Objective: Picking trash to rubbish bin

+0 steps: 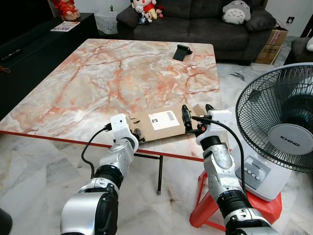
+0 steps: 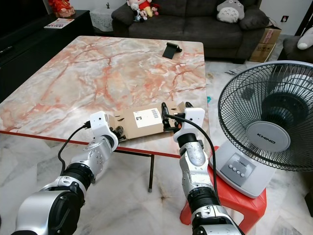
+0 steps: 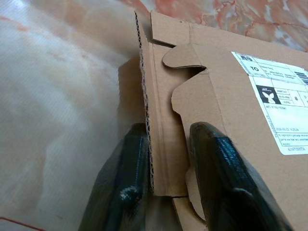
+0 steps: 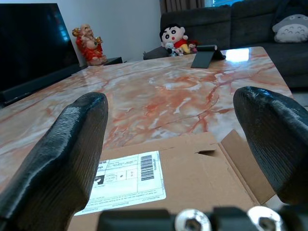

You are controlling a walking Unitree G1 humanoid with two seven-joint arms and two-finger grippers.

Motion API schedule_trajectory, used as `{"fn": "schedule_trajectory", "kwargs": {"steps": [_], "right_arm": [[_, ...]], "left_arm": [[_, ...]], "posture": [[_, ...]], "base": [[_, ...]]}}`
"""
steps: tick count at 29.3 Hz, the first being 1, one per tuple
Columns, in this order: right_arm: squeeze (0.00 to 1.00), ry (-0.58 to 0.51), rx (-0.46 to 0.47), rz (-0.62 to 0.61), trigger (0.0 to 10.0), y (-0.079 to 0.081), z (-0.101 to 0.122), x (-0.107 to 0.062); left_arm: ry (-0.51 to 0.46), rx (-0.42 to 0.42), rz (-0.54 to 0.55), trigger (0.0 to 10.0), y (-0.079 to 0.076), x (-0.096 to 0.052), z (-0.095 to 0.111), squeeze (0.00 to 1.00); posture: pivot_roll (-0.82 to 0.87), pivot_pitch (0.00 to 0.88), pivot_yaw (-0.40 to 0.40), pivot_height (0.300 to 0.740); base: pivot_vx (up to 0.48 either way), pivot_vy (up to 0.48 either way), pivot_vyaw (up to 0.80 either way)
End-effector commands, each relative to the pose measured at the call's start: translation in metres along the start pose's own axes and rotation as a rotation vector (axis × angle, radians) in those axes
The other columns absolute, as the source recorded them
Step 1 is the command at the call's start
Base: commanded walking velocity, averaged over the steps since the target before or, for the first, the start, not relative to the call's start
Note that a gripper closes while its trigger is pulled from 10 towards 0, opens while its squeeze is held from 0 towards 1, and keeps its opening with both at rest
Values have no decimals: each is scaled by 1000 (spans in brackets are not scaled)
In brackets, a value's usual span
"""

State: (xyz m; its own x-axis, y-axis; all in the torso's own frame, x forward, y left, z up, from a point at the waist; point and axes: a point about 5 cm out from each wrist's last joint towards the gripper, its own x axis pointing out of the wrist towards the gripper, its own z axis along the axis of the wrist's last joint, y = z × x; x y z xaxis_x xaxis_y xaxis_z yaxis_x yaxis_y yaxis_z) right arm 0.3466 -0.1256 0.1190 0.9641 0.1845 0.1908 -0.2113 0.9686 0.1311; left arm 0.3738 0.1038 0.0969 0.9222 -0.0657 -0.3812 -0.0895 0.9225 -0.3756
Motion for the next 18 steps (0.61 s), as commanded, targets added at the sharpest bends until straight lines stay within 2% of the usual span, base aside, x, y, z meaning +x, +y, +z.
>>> {"fn": "schedule_trajectory", "kwargs": {"steps": [1, 18], "right_arm": [[0, -8, 6, 1, 10000, 0, 2, 0], [0, -2, 13, -1, 10000, 1, 1, 1]], "left_arm": [[-4, 21, 4, 0, 0, 1, 3, 0], [-13, 9, -5, 0, 0, 0, 3, 0]], "posture": [[-142, 0, 36, 740], [-122, 0, 29, 740]], "base": [[0, 0, 0], [0, 0, 0]]}}
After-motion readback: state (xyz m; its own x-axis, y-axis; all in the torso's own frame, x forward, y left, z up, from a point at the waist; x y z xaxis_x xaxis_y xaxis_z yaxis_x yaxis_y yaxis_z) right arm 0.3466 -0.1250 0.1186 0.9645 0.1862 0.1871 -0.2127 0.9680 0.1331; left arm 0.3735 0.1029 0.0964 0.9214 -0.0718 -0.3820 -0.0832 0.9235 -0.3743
